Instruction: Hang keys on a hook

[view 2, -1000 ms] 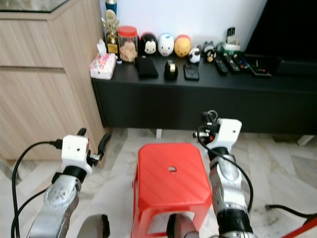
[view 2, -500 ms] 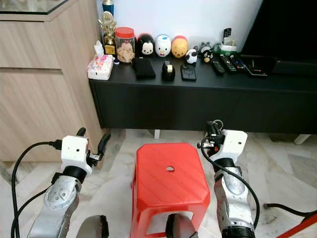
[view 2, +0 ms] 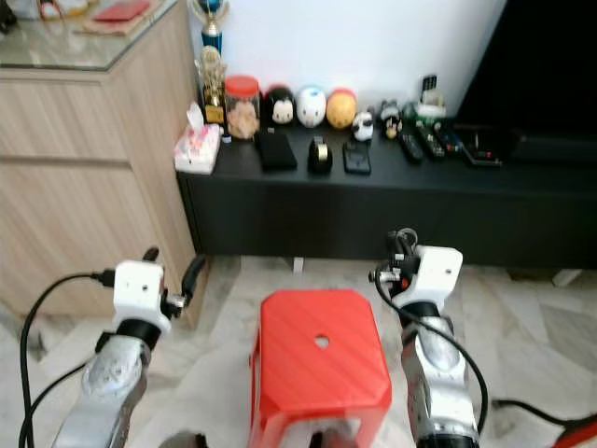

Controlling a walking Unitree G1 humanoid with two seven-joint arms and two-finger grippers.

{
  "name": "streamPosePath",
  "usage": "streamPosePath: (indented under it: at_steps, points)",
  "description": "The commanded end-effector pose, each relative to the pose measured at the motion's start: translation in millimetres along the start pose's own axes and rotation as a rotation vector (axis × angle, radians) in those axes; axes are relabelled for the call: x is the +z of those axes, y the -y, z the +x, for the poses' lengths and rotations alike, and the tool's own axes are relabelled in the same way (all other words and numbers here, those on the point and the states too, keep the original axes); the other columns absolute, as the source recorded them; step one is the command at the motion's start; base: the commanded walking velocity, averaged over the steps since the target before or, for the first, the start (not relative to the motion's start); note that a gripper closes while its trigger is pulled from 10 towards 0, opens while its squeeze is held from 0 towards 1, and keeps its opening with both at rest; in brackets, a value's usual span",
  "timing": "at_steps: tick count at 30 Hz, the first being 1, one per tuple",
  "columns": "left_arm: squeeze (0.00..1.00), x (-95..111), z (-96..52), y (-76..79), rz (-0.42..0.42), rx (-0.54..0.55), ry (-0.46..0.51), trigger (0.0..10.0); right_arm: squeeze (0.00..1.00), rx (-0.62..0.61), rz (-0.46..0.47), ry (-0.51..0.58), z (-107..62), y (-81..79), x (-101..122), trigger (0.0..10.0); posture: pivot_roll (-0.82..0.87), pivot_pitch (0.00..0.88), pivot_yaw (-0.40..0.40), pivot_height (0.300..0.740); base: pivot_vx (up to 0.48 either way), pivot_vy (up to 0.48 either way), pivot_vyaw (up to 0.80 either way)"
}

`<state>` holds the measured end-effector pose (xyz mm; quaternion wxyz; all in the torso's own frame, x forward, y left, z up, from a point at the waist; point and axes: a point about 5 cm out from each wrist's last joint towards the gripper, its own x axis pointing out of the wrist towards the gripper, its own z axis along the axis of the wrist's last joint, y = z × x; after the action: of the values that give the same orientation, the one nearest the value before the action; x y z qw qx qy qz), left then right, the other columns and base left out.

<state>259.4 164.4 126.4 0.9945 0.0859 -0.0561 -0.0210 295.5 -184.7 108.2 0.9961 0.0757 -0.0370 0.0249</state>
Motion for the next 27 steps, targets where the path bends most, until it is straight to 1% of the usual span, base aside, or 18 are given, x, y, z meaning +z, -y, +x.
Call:
streamPosePath:
  at_steps: [1,2,6,11,12,16,20,23,27]
  points:
    - [0.0,0.7,-1.7,-1.3,-0.014,0.008,0.007,10.0,0.0,-0.003,-0.001,0.025,-0.1,1.9,7.9,10.0,0.03,0.0,-0.122,0.728,0.0,0.0,0.0]
    - [0.0,-1.9,-3.5,-0.7,-0.03,0.003,0.004,10.0,0.0,-0.011,0.016,0.028,-0.3,2.9,8.2,10.0,0.03,0.0,-0.122,0.728,0.0,0.0,0.0]
    - [0.0,-7.1,-7.4,-0.2,-0.047,0.006,-0.004,10.0,0.0,-0.016,0.023,0.032,-0.6,4.6,10.1,10.0,0.02,0.0,-0.123,0.728,0.0,0.0,0.0]
    - [0.0,-7.6,-9.0,0.8,-0.055,0.005,-0.006,10.0,0.0,-0.024,0.033,0.035,-1.2,5.4,11.3,10.0,0.02,0.0,-0.126,0.728,0.0,0.0,0.0]
    - [0.0,-8.7,-10.3,1.7,-0.061,-0.002,-0.008,10.0,0.0,-0.029,0.044,0.039,-1.4,6.2,11.9,10.0,0.02,0.0,-0.126,0.728,-0.274,0.0,0.0]
    - [0.0,-8.6,-11.5,2.3,-0.068,-0.006,-0.005,10.0,0.0,-0.025,0.036,0.041,-1.5,6.5,12.9,10.0,0.02,0.0,-0.129,0.74,-0.356,0.0,0.0]
    - [0.0,-8.5,-11.9,2.2,-0.067,-0.005,-0.002,10.0,0.0,-0.024,0.033,0.04,-1.3,6.4,13.2,10.0,0.02,0.0,-0.13,0.74,-0.353,0.0,0.0]
    - [0.0,-11.5,-12.8,1.6,-0.06,0.0,-0.013,10.0,0.0,-0.025,0.043,0.03,-2.0,6.2,10.9,10.0,0.02,0.0,-0.13,0.74,0.0,0.0,0.0]
    - [0.0,-13.3,-13.8,2.6,-0.068,-0.007,-0.019,10.0,0.0,-0.065,0.045,-0.004,-7.2,13.6,2.5,10.0,0.02,0.0,-0.129,0.74,0.0,0.0,0.0]
